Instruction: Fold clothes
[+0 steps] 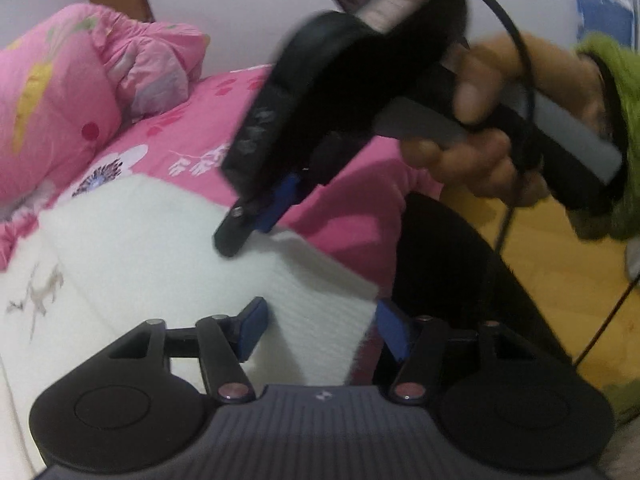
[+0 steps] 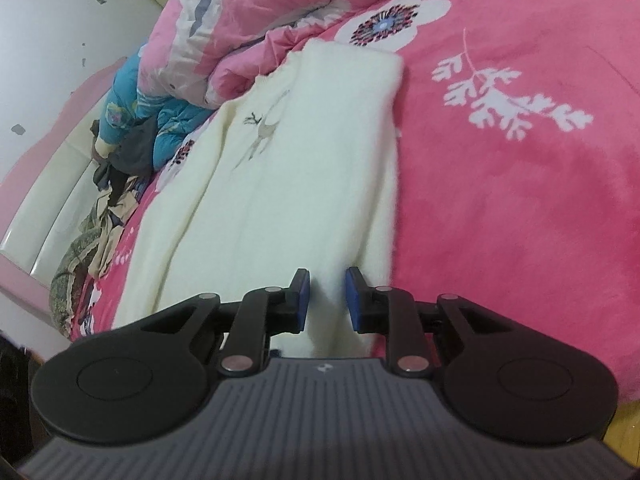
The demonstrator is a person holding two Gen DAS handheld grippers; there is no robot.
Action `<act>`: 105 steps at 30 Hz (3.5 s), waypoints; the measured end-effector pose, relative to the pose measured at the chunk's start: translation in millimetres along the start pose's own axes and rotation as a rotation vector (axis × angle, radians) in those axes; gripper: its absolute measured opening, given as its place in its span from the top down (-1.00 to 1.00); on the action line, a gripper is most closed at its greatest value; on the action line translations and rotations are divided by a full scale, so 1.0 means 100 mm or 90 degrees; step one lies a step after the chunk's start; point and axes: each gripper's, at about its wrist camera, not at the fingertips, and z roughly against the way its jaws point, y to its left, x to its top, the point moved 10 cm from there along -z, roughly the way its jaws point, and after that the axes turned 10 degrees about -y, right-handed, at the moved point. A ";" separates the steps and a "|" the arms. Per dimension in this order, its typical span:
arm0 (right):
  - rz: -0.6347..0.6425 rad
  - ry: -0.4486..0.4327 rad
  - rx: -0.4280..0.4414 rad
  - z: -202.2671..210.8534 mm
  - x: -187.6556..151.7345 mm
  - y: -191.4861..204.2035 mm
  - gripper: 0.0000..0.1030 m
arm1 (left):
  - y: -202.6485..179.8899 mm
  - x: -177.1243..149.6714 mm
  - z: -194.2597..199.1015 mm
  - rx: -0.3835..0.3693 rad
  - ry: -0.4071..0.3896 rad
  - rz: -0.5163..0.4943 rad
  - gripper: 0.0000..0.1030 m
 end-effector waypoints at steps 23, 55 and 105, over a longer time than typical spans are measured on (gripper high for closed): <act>0.006 -0.025 0.021 0.19 0.15 0.02 0.82 | -0.03 0.18 0.02 0.011 -0.022 -0.017 0.60; -0.066 0.084 -0.030 0.52 -0.89 -0.23 0.78 | -0.14 -0.12 0.16 -0.107 -0.022 -0.027 -0.09; 0.129 0.044 0.135 -1.32 0.22 1.74 0.51 | 2.05 -1.86 2.06 0.325 -0.032 0.590 -0.38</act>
